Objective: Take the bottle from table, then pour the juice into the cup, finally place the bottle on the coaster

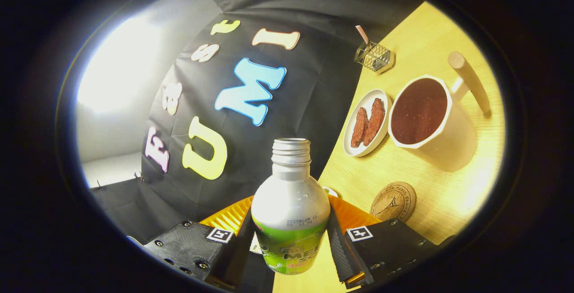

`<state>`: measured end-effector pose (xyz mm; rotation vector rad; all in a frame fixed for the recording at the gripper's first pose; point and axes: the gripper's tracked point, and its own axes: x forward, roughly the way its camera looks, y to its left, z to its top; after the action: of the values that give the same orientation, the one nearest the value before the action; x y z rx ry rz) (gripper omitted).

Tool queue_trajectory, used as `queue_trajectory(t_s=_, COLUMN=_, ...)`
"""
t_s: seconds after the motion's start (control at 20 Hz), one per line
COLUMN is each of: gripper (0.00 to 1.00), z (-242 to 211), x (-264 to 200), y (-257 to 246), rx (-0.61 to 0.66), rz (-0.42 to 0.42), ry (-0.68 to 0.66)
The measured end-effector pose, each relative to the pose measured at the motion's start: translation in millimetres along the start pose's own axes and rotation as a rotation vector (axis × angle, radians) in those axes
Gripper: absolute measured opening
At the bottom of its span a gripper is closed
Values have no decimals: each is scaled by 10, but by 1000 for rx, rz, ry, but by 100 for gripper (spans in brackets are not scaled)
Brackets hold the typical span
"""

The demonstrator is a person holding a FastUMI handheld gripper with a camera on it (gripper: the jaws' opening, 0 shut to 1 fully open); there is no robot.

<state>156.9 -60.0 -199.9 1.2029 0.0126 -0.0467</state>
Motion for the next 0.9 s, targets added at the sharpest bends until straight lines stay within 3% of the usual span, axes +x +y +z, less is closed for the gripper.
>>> queue_trajectory(t_s=0.3, gripper=76, z=86, x=-4, y=12, rx=154, rz=42, ry=-29)
queue_trajectory(t_s=0.9, gripper=76, z=214, x=-46, y=-44, rx=320, rz=69, ry=-69)
